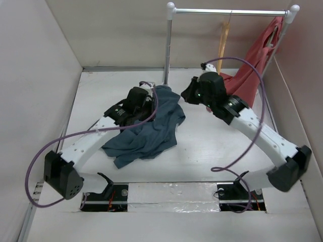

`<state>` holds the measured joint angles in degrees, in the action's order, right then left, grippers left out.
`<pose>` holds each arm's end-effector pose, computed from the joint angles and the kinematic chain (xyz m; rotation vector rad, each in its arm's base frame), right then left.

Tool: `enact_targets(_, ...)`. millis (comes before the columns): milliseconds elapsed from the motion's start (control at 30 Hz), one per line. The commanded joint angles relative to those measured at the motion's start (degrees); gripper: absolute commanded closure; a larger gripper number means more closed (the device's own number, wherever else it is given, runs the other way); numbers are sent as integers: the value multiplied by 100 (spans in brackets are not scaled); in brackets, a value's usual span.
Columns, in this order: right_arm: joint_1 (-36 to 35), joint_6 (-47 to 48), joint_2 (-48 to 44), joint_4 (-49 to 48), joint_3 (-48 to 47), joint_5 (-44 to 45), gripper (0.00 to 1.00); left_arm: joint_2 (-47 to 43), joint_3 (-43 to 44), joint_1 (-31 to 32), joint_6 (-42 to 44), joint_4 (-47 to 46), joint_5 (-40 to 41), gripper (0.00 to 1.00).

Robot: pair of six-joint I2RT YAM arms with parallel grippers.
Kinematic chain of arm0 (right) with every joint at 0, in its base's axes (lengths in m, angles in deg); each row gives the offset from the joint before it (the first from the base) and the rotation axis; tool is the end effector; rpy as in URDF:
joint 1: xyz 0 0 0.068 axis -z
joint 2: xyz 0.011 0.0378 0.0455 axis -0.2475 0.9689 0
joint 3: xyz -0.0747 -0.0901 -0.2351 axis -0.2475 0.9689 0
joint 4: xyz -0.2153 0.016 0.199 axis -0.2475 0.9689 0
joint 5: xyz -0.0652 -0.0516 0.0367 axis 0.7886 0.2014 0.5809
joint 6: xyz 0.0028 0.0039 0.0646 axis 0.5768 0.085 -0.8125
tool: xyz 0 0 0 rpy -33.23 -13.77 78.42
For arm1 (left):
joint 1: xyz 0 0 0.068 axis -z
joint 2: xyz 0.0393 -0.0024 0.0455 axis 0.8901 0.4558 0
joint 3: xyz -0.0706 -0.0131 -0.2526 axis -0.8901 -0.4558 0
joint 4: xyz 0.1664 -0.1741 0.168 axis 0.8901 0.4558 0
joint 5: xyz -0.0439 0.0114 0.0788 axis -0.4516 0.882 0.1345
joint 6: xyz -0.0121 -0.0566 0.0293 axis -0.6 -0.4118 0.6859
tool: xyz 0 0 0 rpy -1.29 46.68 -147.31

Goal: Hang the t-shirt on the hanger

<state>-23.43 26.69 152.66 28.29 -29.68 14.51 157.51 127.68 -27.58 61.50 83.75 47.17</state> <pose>0.3109 0.2286 0.3754 0.0643 2.0632 0.6007 0.2720 -0.1916 0.3208 0.2956 2.1454 -0.5399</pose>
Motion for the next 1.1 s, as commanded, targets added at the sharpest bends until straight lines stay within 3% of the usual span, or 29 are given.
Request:
enact_targets(0,-3,-287,-706,-323,869,-489,100,605,108,81,228,-437,-492,88)
enact_targets(133,-371,-778,-1471,-393,2545,-472,100,1421,581,212,430,-737,-721,73)
enact_targets(267,-425,-964,-2051,-429,3419,-472,100,2608,1837,862,1017,-500,163,68)
enact_targets(367,-225,-982,-2500,-210,3535,-287,100,3486,2226,1004,1107,-490,385,68)
enact_targets(467,30,-1034,-2816,-69,3623,-384,100,3917,2445,1056,1177,-509,779,69)
enact_targets(533,84,-1043,-3053,28,3667,-393,100,4103,2552,1179,1370,-482,1026,76)
enact_targets(667,409,-895,-3440,90,3799,-489,100,4542,2683,1241,1389,-474,1290,74)
enact_targets(733,610,-868,-3502,116,3851,-717,100,4622,2666,1241,1319,-543,1405,69)
enact_targets(1067,735,-709,-3476,257,3905,-850,100,4754,2561,1241,1379,-1132,1397,71)
